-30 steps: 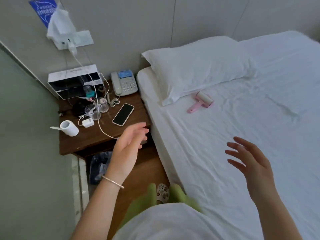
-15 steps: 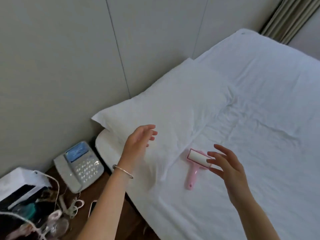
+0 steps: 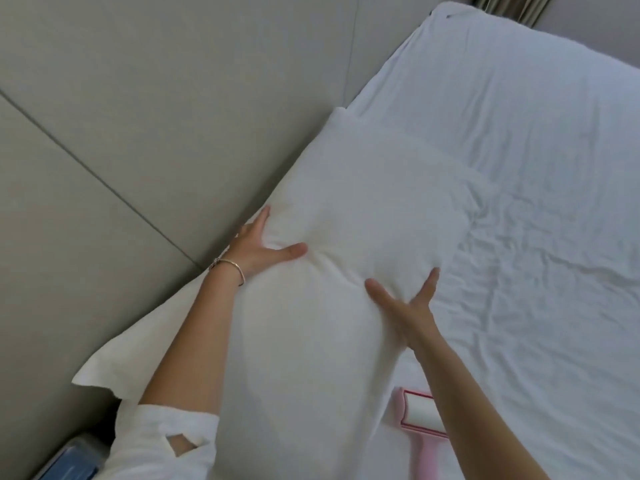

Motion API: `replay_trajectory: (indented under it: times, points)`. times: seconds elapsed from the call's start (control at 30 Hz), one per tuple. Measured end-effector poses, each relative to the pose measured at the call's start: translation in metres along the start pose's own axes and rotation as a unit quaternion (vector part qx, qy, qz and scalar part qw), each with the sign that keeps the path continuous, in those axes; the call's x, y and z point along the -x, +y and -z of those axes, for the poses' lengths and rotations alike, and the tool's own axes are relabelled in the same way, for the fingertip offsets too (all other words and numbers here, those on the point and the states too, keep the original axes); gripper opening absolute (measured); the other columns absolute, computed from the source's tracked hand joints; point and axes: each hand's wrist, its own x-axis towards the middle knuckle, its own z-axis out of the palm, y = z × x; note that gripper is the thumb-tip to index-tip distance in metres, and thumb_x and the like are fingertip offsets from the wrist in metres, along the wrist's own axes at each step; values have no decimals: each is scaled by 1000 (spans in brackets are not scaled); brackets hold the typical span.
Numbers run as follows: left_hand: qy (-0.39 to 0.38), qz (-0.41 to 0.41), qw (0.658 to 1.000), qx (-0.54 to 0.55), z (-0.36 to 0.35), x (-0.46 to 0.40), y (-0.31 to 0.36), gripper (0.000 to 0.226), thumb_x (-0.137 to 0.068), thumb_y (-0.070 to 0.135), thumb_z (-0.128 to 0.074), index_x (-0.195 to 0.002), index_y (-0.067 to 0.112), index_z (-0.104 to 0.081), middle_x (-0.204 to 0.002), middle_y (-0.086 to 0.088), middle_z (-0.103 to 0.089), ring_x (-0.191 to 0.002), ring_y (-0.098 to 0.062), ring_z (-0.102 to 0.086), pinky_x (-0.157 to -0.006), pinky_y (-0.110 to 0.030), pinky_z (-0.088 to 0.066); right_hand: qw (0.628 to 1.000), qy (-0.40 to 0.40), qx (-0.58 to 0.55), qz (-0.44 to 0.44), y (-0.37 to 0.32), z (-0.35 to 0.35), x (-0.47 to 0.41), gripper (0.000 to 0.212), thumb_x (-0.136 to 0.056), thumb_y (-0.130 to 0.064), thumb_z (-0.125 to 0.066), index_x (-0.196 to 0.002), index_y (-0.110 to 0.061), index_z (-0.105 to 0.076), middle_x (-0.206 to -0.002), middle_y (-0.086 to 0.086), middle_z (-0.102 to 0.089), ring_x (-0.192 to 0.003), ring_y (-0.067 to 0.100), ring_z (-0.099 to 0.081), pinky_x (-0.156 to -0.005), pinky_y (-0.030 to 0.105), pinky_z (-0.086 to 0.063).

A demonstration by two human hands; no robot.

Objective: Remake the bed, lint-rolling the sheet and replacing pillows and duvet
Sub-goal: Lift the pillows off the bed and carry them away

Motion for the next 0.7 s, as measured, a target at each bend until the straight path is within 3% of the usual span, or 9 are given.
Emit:
replay_trajectory:
  times: [0.1, 0.17, 0.23, 0.3, 0.4, 0.5, 0.57, 0.7]
  points:
    - [13, -7, 1000, 23, -8, -9, -6, 126, -35, 79, -79, -144, 49, -23, -145, 10, -37, -132, -13, -40, -112, -40, -34, 996, -42, -65, 51, 5, -7, -9, 135, -64, -53, -85, -144, -52, 23, -140, -10, -35, -128, 19, -43, -113, 42, -35]
    - [16, -23, 996, 88, -8, -5, 0, 114, -34, 69, -87, -136, 43, -41, -127, 19, -55, -113, -2, -56, -101, -34, -46, 990, -54, -86, 100, 1, -8, -8, 127, -67, -42, -88, -150, -45, 8, -140, -17, -35, -127, 12, -44, -112, 38, -37]
    - [24, -48, 990, 129, -2, 11, 16, 93, -37, 56, -93, -119, 34, -55, -109, 22, -63, -93, 9, -62, -88, -25, -51, 984, -74, -83, 135, -8, -3, 2, 114, -61, -41, -86, -146, -41, -10, -140, -12, -43, -124, 13, -51, -107, 42, -44]
    - [50, -73, 986, 144, 9, 38, 37, 68, -47, 38, -95, -105, 30, -60, -100, 21, -64, -80, 15, -61, -75, -15, -50, 979, -95, -85, 158, -21, 10, 22, 103, -61, -36, -82, -142, -35, -20, -131, -11, -51, -119, 12, -56, -100, 39, -50]
    - [102, -102, 977, 155, 20, 90, 63, 48, -62, 11, -88, -94, 31, -59, -83, 24, -67, -70, 19, -59, -60, -2, -44, 968, -116, -88, 205, -33, 42, 65, 103, -67, -29, -80, -146, -40, -15, -133, -19, -50, -119, 4, -56, -98, 32, -51]
    - [128, -131, 970, 159, 19, 145, 98, 45, -60, 13, -86, -89, 33, -58, -73, 38, -64, -68, 19, -60, -57, -1, -43, 958, -92, -85, 258, -39, 85, 111, 115, -77, -24, -80, -145, -59, 7, -148, -38, -21, -131, -16, -34, -107, 17, -37]
    - [124, -156, 966, 164, 9, 176, 122, 43, -56, 23, -86, -90, 32, -61, -77, 38, -65, -72, 16, -62, -60, -5, -47, 952, -46, -64, 296, -34, 117, 139, 113, -83, -14, -76, -138, -65, 8, -143, -51, -5, -135, -23, -17, -111, 12, -25]
    - [81, -213, 959, 170, -34, 227, 178, 50, -49, 37, -84, -94, 35, -62, -86, 35, -67, -81, 11, -64, -68, -11, -48, 941, 58, -40, 330, -9, 188, 190, 101, -80, -9, -77, -143, -55, -13, -138, -54, -15, -135, -21, -18, -114, 15, -22]
